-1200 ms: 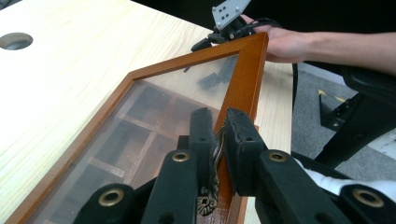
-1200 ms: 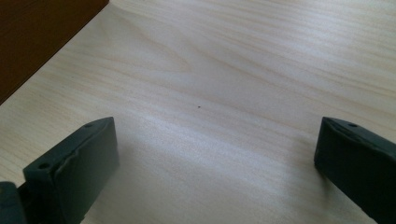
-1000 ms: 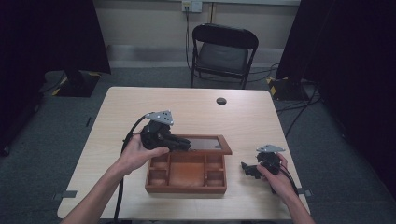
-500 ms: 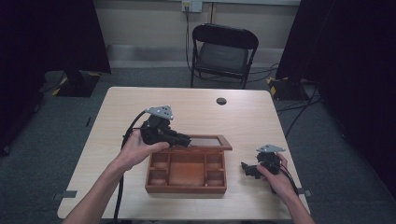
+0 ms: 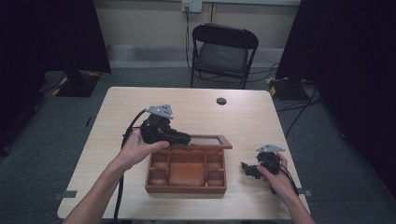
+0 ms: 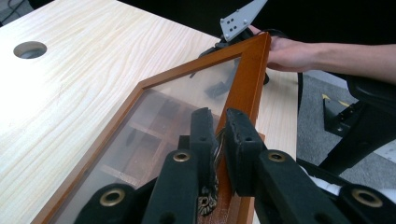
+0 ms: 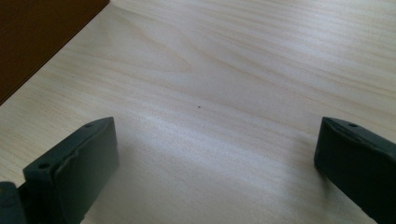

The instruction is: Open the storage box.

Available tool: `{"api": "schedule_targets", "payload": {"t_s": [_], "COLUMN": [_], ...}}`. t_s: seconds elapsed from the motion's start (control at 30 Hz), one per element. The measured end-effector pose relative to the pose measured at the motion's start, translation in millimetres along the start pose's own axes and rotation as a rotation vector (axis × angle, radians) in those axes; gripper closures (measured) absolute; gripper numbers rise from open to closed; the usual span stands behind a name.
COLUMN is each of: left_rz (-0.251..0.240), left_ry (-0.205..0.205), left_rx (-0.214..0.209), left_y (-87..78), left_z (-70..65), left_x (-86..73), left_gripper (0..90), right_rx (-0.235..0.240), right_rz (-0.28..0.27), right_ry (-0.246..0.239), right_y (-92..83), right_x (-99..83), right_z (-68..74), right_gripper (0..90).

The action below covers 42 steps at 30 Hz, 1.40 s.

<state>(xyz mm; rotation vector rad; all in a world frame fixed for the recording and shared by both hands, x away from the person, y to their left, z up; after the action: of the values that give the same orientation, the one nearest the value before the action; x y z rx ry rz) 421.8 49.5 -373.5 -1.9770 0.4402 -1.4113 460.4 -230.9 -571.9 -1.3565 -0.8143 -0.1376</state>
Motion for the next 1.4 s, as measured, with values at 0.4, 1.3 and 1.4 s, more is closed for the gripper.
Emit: {"api": "schedule_targets", "payload": {"t_s": [0.4,1.3,1.4], "left_rz": [-0.019,-0.029,-0.023], "left_ry": [-0.012,-0.018,-0.016], "left_rx": [0.017,0.016,0.015], "left_y": [-1.8,-1.0,-1.2], "left_z": [2.7,2.9,2.7], "left_x": [3.9,4.8,4.4], "left_gripper": [82.3,82.3,82.3], "right_rx": [0.000,0.000,0.000], "right_rz": [0.000,0.000,0.000], "right_ry": [0.000,0.000,-0.001], "right_y": [0.0,0.0,0.0], "right_x": [0.0,0.0,0.0], "right_z": [0.0,0.0,-0.1], "right_gripper": [0.0,0.0,0.0]}}
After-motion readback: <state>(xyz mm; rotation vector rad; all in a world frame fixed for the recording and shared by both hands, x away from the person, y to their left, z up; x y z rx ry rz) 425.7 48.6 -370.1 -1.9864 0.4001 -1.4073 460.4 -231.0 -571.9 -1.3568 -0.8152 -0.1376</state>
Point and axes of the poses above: each handheld gripper's, and its own axes: y roughly forward along the jaws, x roughly out of its top, z roughly to its left, the point moved 10 cm from there along y, roughly forward along the jaws, and after that the axes turned 9 degrees about z, right-handed, at the moved point
